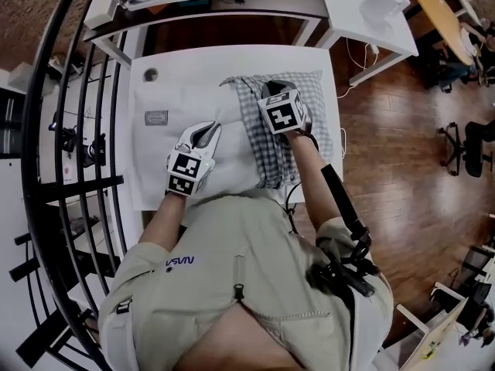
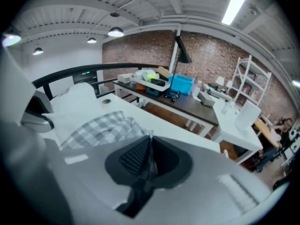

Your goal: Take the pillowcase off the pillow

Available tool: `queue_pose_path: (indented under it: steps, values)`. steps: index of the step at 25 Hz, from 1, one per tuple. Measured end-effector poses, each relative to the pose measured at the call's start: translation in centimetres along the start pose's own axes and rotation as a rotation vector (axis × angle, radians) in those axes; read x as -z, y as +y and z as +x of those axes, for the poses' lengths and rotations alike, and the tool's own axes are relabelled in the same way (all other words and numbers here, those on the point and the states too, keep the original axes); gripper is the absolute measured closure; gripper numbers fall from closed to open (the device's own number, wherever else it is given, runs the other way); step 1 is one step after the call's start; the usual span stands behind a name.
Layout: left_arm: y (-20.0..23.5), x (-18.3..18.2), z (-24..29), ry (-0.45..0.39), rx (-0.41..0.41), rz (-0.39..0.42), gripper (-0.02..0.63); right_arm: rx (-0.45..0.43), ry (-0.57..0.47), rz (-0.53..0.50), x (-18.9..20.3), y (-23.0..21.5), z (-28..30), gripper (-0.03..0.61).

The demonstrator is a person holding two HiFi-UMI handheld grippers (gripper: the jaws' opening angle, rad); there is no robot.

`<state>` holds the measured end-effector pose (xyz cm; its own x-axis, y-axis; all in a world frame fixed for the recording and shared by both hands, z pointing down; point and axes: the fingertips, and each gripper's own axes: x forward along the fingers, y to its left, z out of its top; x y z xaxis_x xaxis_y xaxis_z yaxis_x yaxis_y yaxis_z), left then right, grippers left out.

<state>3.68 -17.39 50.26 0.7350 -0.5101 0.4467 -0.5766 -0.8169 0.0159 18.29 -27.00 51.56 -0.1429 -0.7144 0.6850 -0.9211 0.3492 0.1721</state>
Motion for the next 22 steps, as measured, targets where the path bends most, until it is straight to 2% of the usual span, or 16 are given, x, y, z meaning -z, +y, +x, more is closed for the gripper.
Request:
queue_pose_path:
  steps: [5,11,15,18,20,22]
  values:
    - [-0.7,-3.1,-5.2,-0.146,-0.012,-0.026,0.594,0.199,-0.132,0.049,-2.3,-5.0,-5.3,0.566]
    - [-0.7,-4.8,-10.6,-0.247,-0.039,-0.024,0.595,0.386,-0.128,0.132,0.5,-11.1,-9.0,0.566]
    - [0.4,-4.0,-10.4,-0.239,-0.041,-0.042,0.595,0.483,-0.065,0.222,4.7,-14.8,-9.0,0.566]
    - [1.5,-2.1,-8.5,-0.204,-0.032,-0.090,0.595,0.534,0.016,0.264,8.2,-16.0,-8.0,0.566]
    - [2.6,-0.6,-6.1,-0.184,-0.029,-0.144,0.596,0.523,0.058,0.275,9.7,-15.9,-6.7,0.566]
    - [3.3,0.1,-3.9,-0.158,-0.028,-0.140,0.594,0.472,0.056,0.287,10.1,-15.5,-5.5,0.565]
